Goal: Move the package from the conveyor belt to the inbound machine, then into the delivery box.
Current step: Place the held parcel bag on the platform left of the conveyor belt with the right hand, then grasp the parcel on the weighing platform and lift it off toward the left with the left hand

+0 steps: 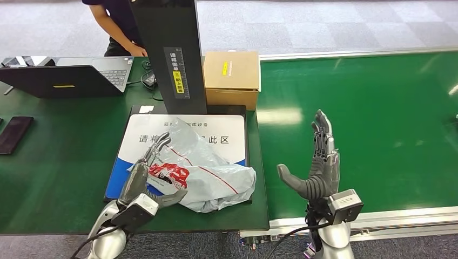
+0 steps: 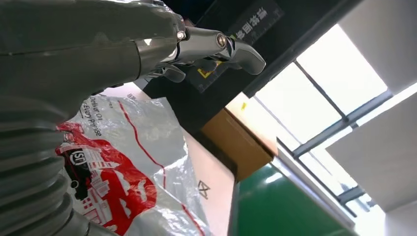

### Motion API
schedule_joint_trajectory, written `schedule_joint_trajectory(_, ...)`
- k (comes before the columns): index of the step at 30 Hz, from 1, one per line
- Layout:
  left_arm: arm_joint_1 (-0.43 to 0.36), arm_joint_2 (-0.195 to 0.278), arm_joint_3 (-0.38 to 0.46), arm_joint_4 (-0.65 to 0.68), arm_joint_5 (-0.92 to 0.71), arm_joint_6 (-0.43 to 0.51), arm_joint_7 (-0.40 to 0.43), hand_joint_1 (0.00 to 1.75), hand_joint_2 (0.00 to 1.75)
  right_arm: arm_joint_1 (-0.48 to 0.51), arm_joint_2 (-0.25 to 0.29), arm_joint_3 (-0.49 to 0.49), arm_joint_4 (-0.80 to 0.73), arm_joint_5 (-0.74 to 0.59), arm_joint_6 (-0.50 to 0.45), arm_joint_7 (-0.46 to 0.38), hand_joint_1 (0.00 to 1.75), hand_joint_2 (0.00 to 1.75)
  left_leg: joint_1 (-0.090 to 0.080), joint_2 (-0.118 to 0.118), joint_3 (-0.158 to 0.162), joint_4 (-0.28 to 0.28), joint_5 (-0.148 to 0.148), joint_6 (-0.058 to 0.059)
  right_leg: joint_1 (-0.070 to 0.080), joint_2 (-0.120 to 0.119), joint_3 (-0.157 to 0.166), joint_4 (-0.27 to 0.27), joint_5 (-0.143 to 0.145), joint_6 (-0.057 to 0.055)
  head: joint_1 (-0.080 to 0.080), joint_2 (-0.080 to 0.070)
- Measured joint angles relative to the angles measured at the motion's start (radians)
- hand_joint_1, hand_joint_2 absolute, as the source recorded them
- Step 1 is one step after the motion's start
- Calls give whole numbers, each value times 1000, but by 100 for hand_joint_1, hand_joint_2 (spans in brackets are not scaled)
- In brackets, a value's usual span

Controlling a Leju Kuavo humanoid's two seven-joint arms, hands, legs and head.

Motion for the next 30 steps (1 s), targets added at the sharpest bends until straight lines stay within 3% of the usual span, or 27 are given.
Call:
schedule_joint_trajectory(7,-29,81,-34,3,-52,-79,23,0,175,16,0,-19,-3,3,6,5,0,175,0,0,0,0,0,0,0,0,0,0,0,0,0,0)
schedule_joint_trajectory(12,-94,120,-64,57,-74,-105,60,0,175,19,0,-20,2,4,5,5,0,175,0,0,0,0,0,0,0,0,0,0,0,0,0,0)
schedule_joint_trajectory(21,-238,136,-103,274,-72,-113,67,0,175,38,0,-20,6,1,-15,10,0,175,0,0,0,0,0,0,0,0,0,0,0,0,0,0)
schedule_joint_trajectory(30,-405,153,-160,588,-54,-96,53,0,175,54,-10,-19,24,-23,-37,-28,0,175,0,0,0,0,1,0,0,0,0,0,0,0,0,0)
